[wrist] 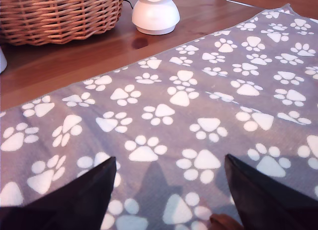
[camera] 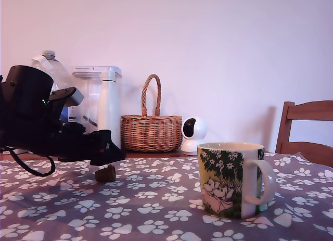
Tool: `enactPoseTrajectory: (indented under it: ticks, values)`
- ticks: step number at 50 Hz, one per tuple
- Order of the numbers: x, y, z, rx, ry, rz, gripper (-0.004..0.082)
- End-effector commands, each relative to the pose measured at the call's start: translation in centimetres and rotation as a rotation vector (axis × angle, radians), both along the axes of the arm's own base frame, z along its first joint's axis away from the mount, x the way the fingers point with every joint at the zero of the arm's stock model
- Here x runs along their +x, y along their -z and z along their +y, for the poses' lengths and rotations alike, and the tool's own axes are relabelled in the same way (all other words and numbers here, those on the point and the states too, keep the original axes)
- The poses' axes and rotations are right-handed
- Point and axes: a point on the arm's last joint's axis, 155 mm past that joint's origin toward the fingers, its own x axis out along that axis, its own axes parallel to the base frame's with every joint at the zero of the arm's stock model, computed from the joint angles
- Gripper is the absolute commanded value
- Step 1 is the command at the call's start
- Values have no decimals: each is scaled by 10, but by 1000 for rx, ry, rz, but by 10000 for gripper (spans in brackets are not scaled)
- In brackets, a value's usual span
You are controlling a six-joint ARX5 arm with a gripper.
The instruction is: Pick up the coffee capsules from the table one by one and drop them inside the nearest coffee cup
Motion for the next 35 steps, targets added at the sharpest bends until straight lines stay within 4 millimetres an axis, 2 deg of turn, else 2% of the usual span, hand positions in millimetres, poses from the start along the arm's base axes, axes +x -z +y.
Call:
enactPoseTrajectory:
  ticks: [1, 17, 24, 35]
  values:
    - [0, -3, 4, -8, -11, 8, 607]
    - [-5, -15, 0, -41, 4, -30, 607]
    - [-16, -31, 4, -57, 4, -83, 607]
    - [-36, -34, 9, -66, 5, -103, 607]
